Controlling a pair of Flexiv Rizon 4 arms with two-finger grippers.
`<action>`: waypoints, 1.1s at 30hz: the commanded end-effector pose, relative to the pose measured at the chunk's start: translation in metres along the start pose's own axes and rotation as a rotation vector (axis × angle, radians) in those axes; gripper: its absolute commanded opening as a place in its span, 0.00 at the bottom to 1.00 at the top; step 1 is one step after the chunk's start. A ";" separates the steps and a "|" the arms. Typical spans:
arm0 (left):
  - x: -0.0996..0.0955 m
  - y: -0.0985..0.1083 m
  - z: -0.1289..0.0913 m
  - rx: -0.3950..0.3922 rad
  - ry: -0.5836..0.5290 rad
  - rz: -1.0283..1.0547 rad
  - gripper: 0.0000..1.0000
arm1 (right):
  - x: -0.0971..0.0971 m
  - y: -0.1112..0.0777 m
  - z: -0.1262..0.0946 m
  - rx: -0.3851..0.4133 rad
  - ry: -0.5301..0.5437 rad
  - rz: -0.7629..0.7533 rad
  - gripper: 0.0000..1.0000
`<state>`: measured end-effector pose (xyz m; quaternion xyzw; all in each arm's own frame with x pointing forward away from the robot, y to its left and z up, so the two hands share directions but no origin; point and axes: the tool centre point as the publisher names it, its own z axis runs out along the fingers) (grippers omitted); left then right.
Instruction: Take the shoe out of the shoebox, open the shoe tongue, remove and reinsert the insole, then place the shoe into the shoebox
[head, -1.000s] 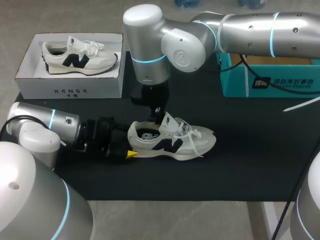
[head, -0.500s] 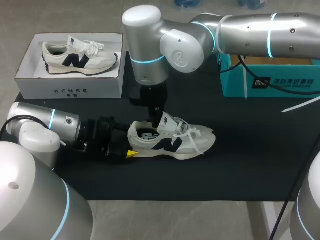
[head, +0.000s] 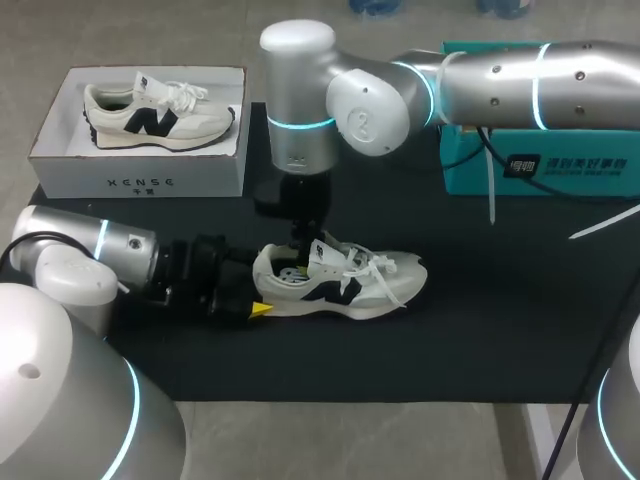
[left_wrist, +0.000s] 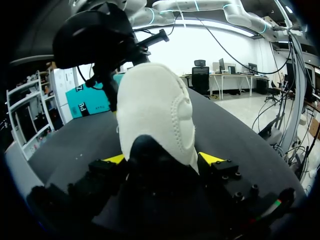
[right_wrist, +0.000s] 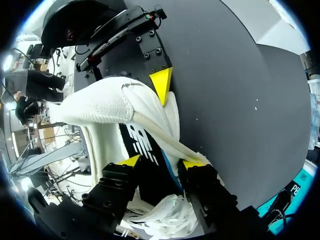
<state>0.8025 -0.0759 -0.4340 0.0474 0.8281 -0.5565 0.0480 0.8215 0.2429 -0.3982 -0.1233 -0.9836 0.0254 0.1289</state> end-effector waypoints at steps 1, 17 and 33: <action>0.001 0.001 0.007 0.000 -0.002 0.004 0.00 | 0.011 0.024 0.051 0.006 0.068 -0.019 0.42; 0.001 0.001 0.007 0.000 -0.002 0.004 0.00 | 0.034 0.002 0.019 0.076 0.005 0.048 0.00; 0.001 0.001 0.007 0.000 -0.002 0.004 0.00 | 0.042 -0.013 0.010 0.077 -0.005 0.080 0.00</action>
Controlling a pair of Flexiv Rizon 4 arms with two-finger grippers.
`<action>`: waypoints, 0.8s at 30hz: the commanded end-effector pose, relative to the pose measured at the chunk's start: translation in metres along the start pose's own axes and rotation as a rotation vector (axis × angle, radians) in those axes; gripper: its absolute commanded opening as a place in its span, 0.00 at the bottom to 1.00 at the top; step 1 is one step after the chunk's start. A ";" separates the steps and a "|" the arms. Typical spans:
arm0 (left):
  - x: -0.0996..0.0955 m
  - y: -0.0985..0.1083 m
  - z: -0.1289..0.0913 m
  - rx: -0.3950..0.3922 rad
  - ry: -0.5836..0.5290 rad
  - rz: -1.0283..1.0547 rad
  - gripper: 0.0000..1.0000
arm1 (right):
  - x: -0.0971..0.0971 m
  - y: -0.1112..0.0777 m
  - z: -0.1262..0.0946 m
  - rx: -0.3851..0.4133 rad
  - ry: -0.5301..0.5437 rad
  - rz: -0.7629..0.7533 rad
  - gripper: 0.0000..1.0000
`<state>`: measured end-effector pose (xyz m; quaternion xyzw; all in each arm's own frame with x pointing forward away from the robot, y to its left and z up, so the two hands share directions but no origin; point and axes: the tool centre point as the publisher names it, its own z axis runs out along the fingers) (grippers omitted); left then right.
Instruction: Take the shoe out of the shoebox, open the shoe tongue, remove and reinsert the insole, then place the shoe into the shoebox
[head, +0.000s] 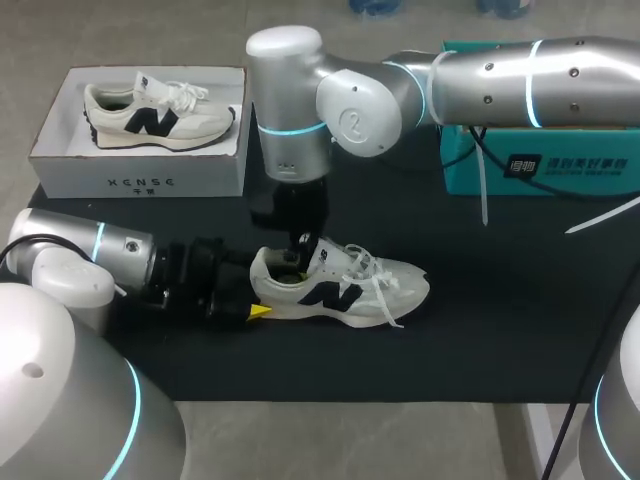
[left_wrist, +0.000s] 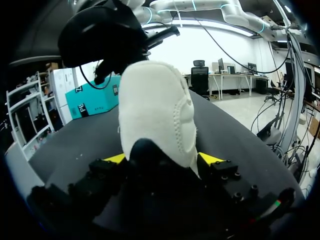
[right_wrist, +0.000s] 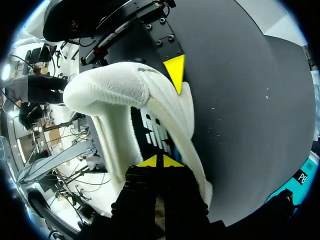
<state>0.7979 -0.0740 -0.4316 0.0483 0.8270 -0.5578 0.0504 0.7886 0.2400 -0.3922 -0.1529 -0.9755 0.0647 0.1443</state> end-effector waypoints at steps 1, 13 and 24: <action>-0.004 0.003 0.010 -0.003 0.001 0.000 0.00 | 0.010 -0.004 0.003 0.003 -0.040 0.016 0.00; -0.004 0.003 0.010 -0.003 0.001 0.000 0.00 | 0.009 -0.016 -0.024 0.026 -0.104 0.038 0.00; -0.004 0.003 0.010 -0.003 0.001 0.000 0.00 | 0.004 -0.015 -0.030 0.025 -0.120 0.037 0.00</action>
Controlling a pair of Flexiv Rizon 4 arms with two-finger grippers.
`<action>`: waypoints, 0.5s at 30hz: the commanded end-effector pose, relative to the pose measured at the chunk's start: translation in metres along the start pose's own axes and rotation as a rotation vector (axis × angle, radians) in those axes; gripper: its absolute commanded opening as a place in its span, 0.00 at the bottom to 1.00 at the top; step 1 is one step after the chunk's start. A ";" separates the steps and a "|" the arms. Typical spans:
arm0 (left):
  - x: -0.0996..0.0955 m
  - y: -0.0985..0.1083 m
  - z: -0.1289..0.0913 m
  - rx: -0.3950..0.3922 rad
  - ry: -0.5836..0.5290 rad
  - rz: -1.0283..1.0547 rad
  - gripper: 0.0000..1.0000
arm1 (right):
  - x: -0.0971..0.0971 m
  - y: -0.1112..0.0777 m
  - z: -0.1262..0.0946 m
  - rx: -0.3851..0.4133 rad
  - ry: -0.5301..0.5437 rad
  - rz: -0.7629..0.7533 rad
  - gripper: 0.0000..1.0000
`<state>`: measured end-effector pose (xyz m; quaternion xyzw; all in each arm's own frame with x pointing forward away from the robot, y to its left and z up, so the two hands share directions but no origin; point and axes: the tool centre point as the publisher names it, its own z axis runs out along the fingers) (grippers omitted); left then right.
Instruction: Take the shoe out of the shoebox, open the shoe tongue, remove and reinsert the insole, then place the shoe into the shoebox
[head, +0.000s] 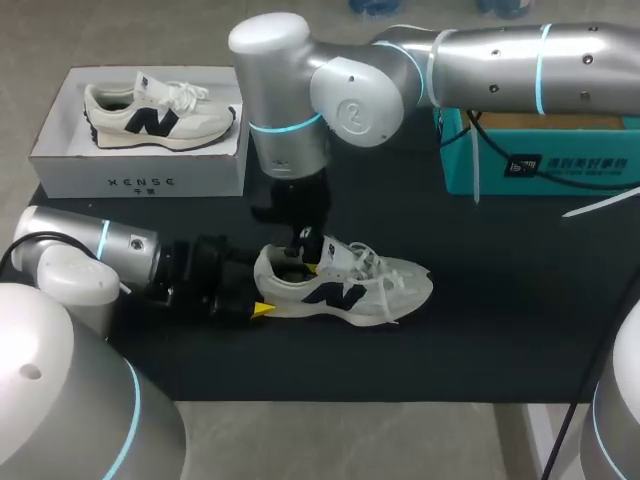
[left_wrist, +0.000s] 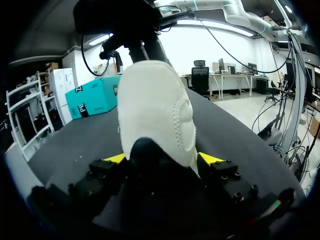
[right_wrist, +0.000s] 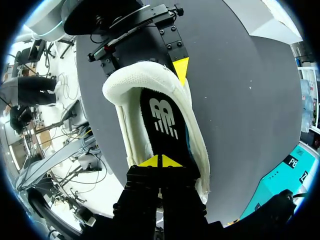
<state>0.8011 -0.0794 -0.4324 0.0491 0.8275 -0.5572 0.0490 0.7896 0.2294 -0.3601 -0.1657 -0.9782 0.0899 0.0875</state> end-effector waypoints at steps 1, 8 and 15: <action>-0.001 0.004 0.004 -0.002 -0.002 0.000 0.00 | 0.000 0.001 0.000 -0.004 -0.003 -0.002 0.00; -0.001 0.004 0.004 -0.002 -0.002 0.000 0.00 | -0.005 0.009 0.006 -0.021 0.005 -0.015 0.00; -0.001 0.004 0.004 -0.002 -0.002 0.000 0.00 | -0.011 0.017 0.016 -0.034 0.022 -0.022 0.00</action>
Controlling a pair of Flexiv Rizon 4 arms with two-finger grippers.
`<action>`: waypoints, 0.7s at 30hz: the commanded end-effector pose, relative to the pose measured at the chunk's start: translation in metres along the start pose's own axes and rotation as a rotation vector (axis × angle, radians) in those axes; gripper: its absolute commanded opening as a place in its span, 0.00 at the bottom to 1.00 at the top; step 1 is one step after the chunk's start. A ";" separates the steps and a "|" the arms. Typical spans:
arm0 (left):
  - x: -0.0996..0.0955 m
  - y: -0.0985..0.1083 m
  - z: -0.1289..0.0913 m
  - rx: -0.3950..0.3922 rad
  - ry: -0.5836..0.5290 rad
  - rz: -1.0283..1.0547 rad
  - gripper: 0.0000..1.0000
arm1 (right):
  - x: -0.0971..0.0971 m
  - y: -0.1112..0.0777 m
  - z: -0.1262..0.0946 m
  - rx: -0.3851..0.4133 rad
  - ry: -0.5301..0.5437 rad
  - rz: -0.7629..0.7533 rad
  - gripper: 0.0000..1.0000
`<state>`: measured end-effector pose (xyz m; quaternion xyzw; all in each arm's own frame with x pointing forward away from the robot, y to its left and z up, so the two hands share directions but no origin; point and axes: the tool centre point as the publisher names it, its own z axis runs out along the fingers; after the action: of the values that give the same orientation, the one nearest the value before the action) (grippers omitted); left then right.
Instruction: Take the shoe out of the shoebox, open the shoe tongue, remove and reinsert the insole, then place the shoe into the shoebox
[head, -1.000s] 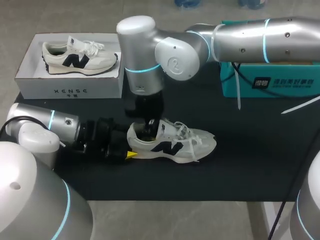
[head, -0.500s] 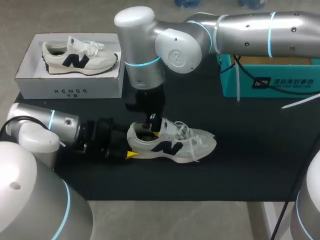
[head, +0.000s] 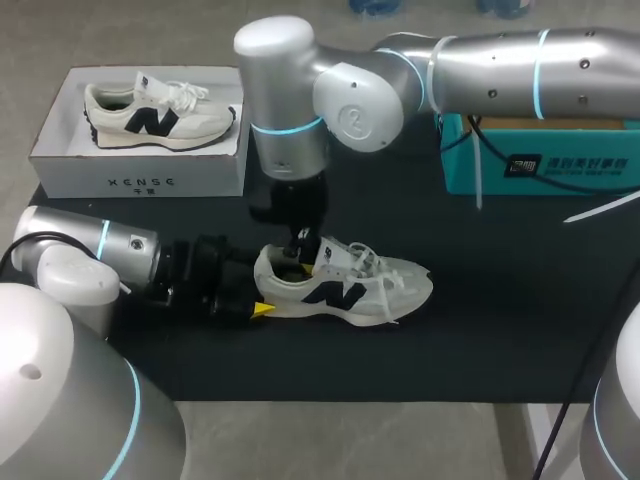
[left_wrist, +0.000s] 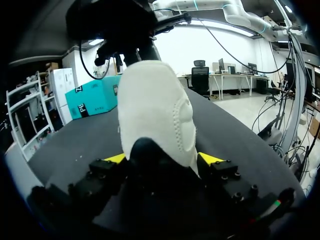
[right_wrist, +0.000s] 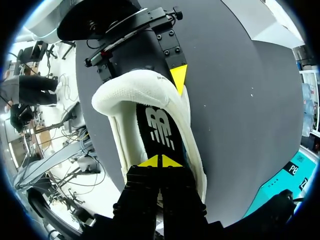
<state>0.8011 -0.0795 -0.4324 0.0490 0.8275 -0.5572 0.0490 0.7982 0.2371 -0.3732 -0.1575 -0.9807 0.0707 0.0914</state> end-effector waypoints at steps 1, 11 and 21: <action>-0.001 0.003 0.004 -0.002 -0.002 0.000 0.00 | -0.005 0.005 0.008 -0.001 0.012 -0.002 0.00; -0.001 0.003 0.004 -0.002 -0.002 0.000 0.00 | -0.010 0.004 0.009 -0.005 0.011 -0.004 0.31; -0.001 0.003 0.004 -0.002 -0.002 0.000 0.00 | -0.009 0.004 0.009 0.003 0.010 -0.002 0.39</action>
<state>0.8026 -0.0803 -0.4324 0.0482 0.8277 -0.5570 0.0491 0.8042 0.2369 -0.3821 -0.1566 -0.9804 0.0708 0.0966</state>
